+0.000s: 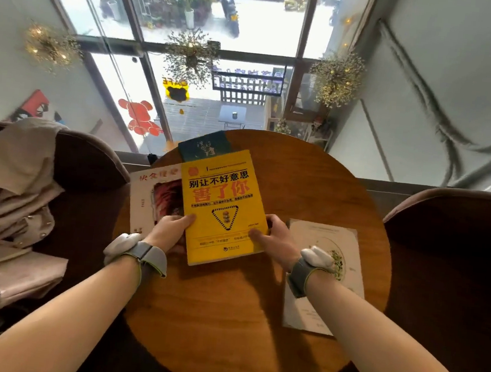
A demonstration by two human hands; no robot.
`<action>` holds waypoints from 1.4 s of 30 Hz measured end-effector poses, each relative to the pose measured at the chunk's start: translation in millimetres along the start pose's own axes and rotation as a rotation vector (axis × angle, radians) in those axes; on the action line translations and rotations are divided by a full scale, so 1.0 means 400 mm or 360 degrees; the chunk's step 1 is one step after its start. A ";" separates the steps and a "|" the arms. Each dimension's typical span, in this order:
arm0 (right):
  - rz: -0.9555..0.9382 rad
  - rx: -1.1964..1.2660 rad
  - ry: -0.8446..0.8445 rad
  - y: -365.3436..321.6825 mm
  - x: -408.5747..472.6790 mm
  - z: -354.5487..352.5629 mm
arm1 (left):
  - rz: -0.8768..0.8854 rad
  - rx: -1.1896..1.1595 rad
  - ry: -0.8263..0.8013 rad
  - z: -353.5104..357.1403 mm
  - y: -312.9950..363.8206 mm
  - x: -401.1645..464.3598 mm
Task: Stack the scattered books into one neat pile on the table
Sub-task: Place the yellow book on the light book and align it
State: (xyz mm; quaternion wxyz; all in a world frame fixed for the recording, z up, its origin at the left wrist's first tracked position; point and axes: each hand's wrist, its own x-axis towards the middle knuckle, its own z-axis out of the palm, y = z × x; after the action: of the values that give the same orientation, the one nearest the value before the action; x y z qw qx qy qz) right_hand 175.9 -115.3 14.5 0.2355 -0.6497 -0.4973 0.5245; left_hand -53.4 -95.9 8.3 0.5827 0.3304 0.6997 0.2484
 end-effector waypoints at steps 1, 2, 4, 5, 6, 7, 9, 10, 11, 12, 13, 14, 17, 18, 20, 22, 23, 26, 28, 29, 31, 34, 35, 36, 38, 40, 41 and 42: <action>0.0012 0.0002 0.0030 0.012 -0.012 -0.026 | 0.0025 0.0023 -0.0031 0.031 0.008 -0.003; 0.0028 -0.0011 0.0056 0.026 -0.022 -0.050 | 0.0038 0.0038 -0.0067 0.059 0.013 -0.007; 0.0052 -0.0046 0.0134 0.063 -0.051 -0.108 | 0.0040 0.0068 -0.0181 0.130 0.022 -0.020; 0.0063 -0.0065 0.0158 0.080 -0.064 -0.133 | 0.0029 0.0088 -0.0224 0.162 0.023 -0.026; 0.0081 -0.0087 0.0177 0.093 -0.076 -0.155 | 0.0021 0.0121 -0.0260 0.189 0.024 -0.034; 0.0098 -0.0112 0.0193 0.106 -0.088 -0.176 | 0.0013 0.0155 -0.0297 0.214 0.023 -0.040; 0.0145 -0.0112 0.0268 0.148 -0.121 -0.228 | 0.0007 0.0262 -0.0392 0.279 0.022 -0.055; 0.0156 -0.0111 0.0274 0.158 -0.129 -0.239 | 0.0004 0.0315 -0.0406 0.291 0.019 -0.058; 0.0171 -0.0108 0.0278 0.170 -0.140 -0.250 | 0.0004 0.0369 -0.0418 0.305 0.017 -0.060; 0.0186 -0.0111 0.0276 0.183 -0.154 -0.264 | 0.0003 0.0417 -0.0433 0.323 0.016 -0.062; 0.0193 -0.0120 0.0262 0.189 -0.161 -0.267 | 0.0007 0.0456 -0.0443 0.326 0.014 -0.063; 0.0213 -0.0127 0.0275 0.206 -0.176 -0.283 | 0.0012 0.0508 -0.0479 0.349 0.012 -0.067; 0.0264 -0.0152 0.0272 0.253 -0.208 -0.307 | 0.0017 0.0637 -0.0542 0.395 -0.003 -0.073; 0.0282 -0.0179 0.0264 0.270 -0.216 -0.311 | 0.0018 0.0689 -0.0553 0.406 -0.010 -0.075; 0.0315 -0.0238 0.0241 0.302 -0.233 -0.318 | 0.0019 0.0788 -0.0568 0.428 -0.026 -0.081; 0.0344 -0.0271 0.0207 0.322 -0.247 -0.318 | 0.0009 0.0857 -0.0582 0.444 -0.046 -0.082; 0.0350 -0.0287 0.0189 0.329 -0.253 -0.317 | 0.0011 0.0883 -0.0574 0.451 -0.055 -0.085; 0.0359 -0.0300 0.0163 0.342 -0.260 -0.318 | 0.0082 0.0971 -0.0466 0.470 -0.069 -0.098; 0.0352 -0.0324 0.0172 0.345 -0.258 -0.318 | 0.0271 0.1142 -0.0344 0.475 -0.071 -0.107; 0.0354 -0.0353 0.0181 0.348 -0.256 -0.318 | 0.0374 0.1198 -0.0324 0.476 -0.073 -0.113; 0.0371 -0.0423 0.0217 0.358 -0.249 -0.312 | 0.0555 0.1274 -0.0353 0.474 -0.080 -0.123; 0.0323 -0.0609 0.0260 0.364 -0.252 -0.307 | 0.0693 0.1474 -0.0455 0.465 -0.096 -0.123; 0.0247 -0.0677 0.0252 0.366 -0.256 -0.308 | 0.0669 0.1540 -0.0557 0.462 -0.101 -0.124; 0.0153 -0.0704 0.0217 0.372 -0.258 -0.310 | 0.0631 0.1600 -0.0664 0.461 -0.105 -0.124; 0.0011 -0.0695 0.0038 0.385 -0.269 -0.310 | 0.0603 0.1682 -0.0797 0.460 -0.118 -0.133; -0.0036 -0.0770 -0.0138 0.406 -0.278 -0.307 | 0.0658 0.1762 -0.0849 0.462 -0.133 -0.148; -0.0064 -0.0835 -0.0173 0.420 -0.280 -0.304 | 0.0696 0.1814 -0.0849 0.463 -0.141 -0.154; -0.0094 -0.0891 -0.0178 0.433 -0.281 -0.302 | 0.0737 0.1859 -0.0841 0.463 -0.150 -0.157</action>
State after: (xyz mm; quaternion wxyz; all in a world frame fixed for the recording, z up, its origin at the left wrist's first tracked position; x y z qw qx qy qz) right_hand 360.7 -257.9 -37.6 0.0344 -0.6446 -0.6538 0.3947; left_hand 124.1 -189.6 -31.3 0.3920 0.7815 0.4645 -0.1407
